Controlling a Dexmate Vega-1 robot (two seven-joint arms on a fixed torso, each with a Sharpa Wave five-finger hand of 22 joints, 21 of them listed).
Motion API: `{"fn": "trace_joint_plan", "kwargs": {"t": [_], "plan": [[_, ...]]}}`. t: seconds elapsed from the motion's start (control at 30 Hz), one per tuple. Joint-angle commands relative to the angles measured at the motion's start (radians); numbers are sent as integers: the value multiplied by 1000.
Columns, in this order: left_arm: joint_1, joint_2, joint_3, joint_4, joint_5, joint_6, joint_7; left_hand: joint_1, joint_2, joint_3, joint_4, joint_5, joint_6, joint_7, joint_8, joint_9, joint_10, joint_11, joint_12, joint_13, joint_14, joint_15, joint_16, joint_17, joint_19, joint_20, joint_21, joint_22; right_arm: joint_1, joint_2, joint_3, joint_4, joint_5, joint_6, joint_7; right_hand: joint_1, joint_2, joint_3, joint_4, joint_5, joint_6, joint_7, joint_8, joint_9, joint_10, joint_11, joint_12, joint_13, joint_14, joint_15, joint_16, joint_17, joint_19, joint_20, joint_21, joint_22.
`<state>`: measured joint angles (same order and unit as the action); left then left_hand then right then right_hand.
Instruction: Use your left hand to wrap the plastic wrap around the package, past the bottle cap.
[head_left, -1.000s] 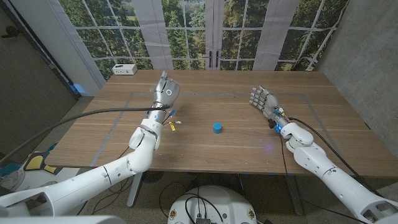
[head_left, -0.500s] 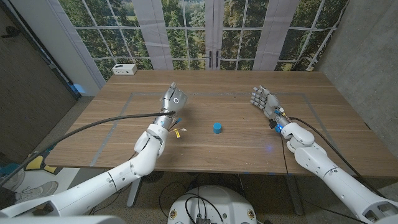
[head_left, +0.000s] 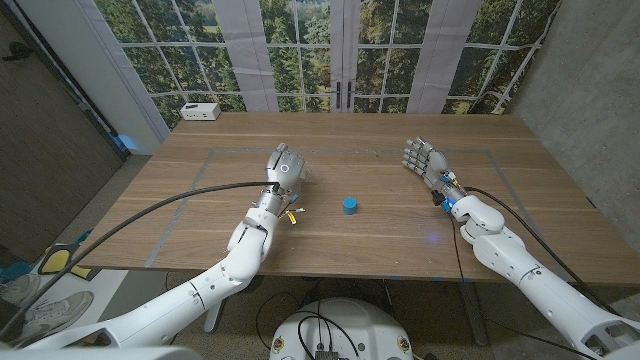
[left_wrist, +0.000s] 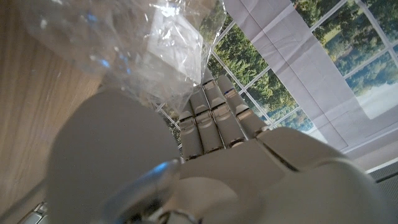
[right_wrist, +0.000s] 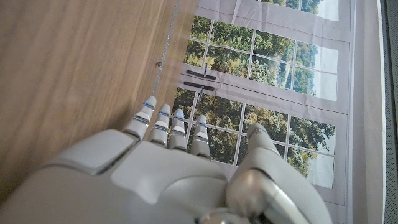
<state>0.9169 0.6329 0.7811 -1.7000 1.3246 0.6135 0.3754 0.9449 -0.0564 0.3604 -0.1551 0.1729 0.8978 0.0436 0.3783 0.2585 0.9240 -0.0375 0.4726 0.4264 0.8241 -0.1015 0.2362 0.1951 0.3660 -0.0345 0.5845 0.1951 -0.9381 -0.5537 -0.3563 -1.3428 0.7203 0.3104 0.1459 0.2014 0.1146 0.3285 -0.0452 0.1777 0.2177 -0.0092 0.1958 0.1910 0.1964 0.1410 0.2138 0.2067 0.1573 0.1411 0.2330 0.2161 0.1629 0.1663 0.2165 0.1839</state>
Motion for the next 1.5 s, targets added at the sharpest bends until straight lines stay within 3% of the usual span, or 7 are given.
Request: {"fn": "trace_joint_plan", "kwargs": {"t": [0.03, 0.43, 0.87, 0.9, 0.97, 1.13, 1.5], "plan": [[15, -55, -29, 11, -313, -31, 89, 188, 175, -7, -3, 7, 140, -113, 5, 1, 190, -174, -5, -5, 11, -134, 1, 2, 6, -5, 7, 3, 9, 1, -3, 11, -7, -4, -4, -10, 1, -5, 3, 0, -2, -1, -1, 3, 6, 2, -1, 3, 9, -3, 3, 5, 8, -2, 4, 3], [118, -171, -293, -65, -974, -116, 92, 186, 169, -16, -1, 4, 125, -93, -7, -6, 220, -175, -18, -27, 18, -120, 2, -2, 1, 23, 8, 2, 27, 10, -9, 37, -7, -4, 9, -15, 0, -7, 6, 1, -2, 0, 0, 3, 8, 1, 0, 3, 10, -4, 2, 4, 8, -3, 3, 3], [85, -157, -358, -114, -1344, 56, -26, 181, 174, -7, 2, 6, -2, -34, -80, -18, 234, -161, -28, -29, 30, -90, -15, -19, -22, 84, 7, 2, 25, 7, -6, 33, -6, -3, 9, -19, 1, -7, 8, 2, -2, 0, 0, 3, 8, 0, -1, 3, 13, -2, 1, 4, 8, -3, 3, 3], [81, -121, -328, -104, -1320, 2, -20, 173, 177, -4, 6, 9, -33, -25, -98, -22, 217, -152, -37, -27, 32, -81, -20, -21, -27, 94, 7, 2, 24, 7, -5, 32, -5, -4, 7, -19, 1, -6, 8, 2, -2, 0, 0, 3, 8, 0, -1, 3, 12, -3, 1, 3, 8, -3, 3, 3], [64, -122, -329, -140, -1364, 118, -29, 139, 168, -11, 20, 11, -97, -19, -134, -31, 188, -125, -56, -26, 19, -52, -30, -21, -44, 113, 4, 3, 22, 7, -4, 31, -6, -1, 7, -19, 1, -6, 8, 2, -3, 0, 0, 3, 9, 1, -1, 3, 12, -2, 1, 3, 9, -3, 3, 3], [64, -66, -309, -136, -1403, 31, -23, -11, 142, -60, 77, 11, -212, 1, -186, -50, 78, -73, -130, -32, -61, 5, -51, -18, -101, 148, -16, 2, 18, 6, -3, 26, -5, 0, 4, -20, 1, -6, 9, 3, -2, 0, 0, 3, 8, 2, -1, 3, 13, -3, 0, 3, 9, -3, 3, 3], [38, 88, -220, -180, -1325, -71, -12, -179, 106, -106, 93, 6, -514, -33, -205, -60, -388, 29, -290, -32, -414, 99, -67, -6, -241, 204, -86, 3, 18, 8, -3, 24, -3, 4, 8, -20, 1, -5, 9, 4, -3, 0, 1, 3, 8, 1, -2, 3, 18, -3, 0, 1, 9, -2, 3, 3]]}}
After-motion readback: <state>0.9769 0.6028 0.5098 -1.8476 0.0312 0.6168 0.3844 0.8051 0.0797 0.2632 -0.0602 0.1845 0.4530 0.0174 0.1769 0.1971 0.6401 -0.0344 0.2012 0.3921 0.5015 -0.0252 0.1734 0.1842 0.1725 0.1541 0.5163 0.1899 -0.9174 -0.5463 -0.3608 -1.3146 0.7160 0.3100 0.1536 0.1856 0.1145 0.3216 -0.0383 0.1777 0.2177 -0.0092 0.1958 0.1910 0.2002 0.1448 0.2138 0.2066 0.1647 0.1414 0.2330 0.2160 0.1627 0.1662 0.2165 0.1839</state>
